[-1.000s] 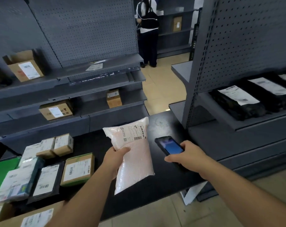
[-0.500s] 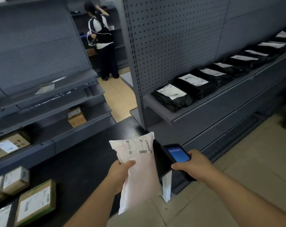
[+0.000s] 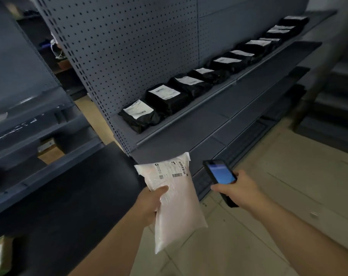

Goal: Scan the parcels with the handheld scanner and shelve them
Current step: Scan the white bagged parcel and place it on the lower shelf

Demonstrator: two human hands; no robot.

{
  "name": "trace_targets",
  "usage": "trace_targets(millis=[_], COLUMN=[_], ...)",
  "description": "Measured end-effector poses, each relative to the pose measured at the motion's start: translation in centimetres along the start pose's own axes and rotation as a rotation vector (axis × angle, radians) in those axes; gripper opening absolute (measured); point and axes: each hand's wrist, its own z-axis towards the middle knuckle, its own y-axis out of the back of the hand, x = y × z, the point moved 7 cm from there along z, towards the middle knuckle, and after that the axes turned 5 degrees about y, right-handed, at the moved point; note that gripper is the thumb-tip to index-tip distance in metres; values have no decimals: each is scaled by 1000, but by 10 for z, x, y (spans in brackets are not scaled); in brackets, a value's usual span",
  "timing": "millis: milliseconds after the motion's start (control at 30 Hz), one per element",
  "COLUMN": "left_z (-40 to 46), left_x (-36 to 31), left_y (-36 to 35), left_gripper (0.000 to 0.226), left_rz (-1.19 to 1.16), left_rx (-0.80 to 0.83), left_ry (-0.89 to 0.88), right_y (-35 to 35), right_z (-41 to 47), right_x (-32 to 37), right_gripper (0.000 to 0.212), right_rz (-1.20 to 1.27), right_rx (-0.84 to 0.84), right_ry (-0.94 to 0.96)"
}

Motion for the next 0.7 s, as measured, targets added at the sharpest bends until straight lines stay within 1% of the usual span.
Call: trace_targets(millis=[167, 233, 300, 400, 567, 700], left_z=[13, 21, 32, 53, 89, 118], left_x=[2, 0, -4, -15, -39, -54], left_y=[-43, -55, -65, -72, -76, -74], left_gripper=[24, 19, 14, 19, 22, 23], left_rz=[-23, -35, -40, -68, -128, -145], left_rx=[29, 39, 49, 54, 59, 26], left_ry=[56, 71, 89, 100, 130, 142], right_y=[29, 35, 40, 46, 53, 51], right_z=[14, 23, 35, 60, 111, 148], right_x=[-27, -32, -31, -22, 6, 24], right_gripper=[50, 47, 51, 52, 62, 67], right_rz=[36, 30, 16, 4, -34, -28], right_rx=[-21, -25, -29, -37, -30, -10], right_ry=[-54, -62, -55, -48, -24, 5])
